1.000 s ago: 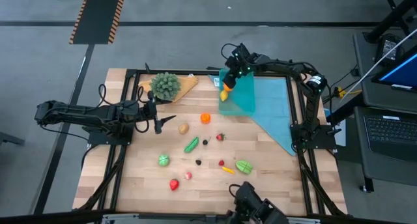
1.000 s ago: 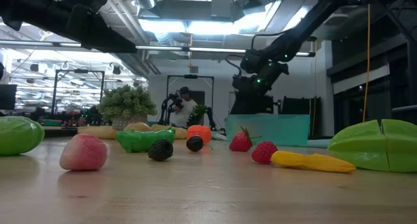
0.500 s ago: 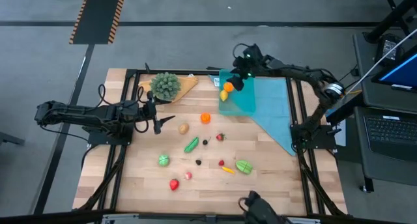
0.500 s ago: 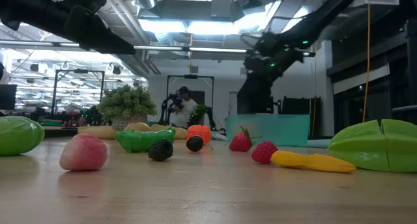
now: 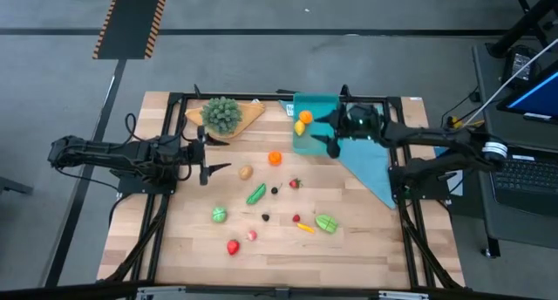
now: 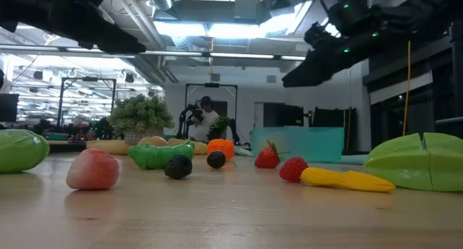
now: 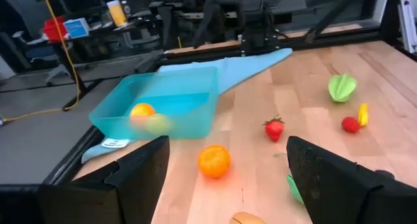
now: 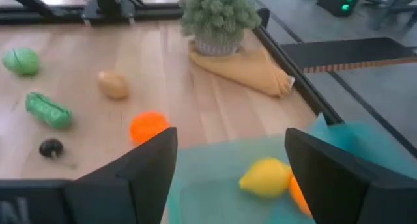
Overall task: Pick and placing Produce into tupperware
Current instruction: Put the green starfruit into the blue bin
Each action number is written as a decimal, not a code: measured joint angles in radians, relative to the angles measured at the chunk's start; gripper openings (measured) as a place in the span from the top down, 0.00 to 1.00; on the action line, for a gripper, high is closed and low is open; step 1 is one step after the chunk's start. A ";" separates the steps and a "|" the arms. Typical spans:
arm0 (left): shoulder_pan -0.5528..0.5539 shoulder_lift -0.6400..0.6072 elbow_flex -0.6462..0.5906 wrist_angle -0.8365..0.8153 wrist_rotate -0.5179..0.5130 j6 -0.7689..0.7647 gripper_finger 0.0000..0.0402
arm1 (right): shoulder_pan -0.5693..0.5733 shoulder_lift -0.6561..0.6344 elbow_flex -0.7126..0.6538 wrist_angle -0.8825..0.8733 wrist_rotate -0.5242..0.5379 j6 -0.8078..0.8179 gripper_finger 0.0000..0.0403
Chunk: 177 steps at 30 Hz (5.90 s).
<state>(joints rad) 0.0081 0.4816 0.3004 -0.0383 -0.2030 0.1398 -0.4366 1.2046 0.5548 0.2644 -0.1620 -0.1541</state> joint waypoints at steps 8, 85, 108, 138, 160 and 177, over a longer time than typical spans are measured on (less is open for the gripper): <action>-0.031 0.002 0.000 0.001 0.067 -0.007 0.25 | 0.162 -0.047 -0.040 -0.005 0.032 0.035 0.29; -0.075 0.003 0.000 -0.019 0.062 -0.140 0.25 | 1.072 0.324 0.527 -1.138 0.497 0.909 0.29; -0.075 0.002 0.000 -0.039 0.062 -0.158 0.25 | 1.070 0.345 0.520 -1.055 0.450 1.037 0.29; -0.075 0.002 0.000 -0.093 0.062 -0.163 0.25 | 1.024 0.581 0.518 -0.912 0.386 1.007 0.29; -0.075 0.003 0.000 -0.108 0.062 -0.163 0.25 | 0.952 0.587 0.518 -0.852 0.388 0.852 0.29; -0.075 0.003 0.000 -0.109 0.062 -0.163 0.25 | 0.942 0.605 0.518 -0.841 0.371 0.807 0.29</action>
<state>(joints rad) -0.0669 0.4843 0.3007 -0.1471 -0.1410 -0.0235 0.5056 1.8096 1.0725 -0.5769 0.2093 0.6525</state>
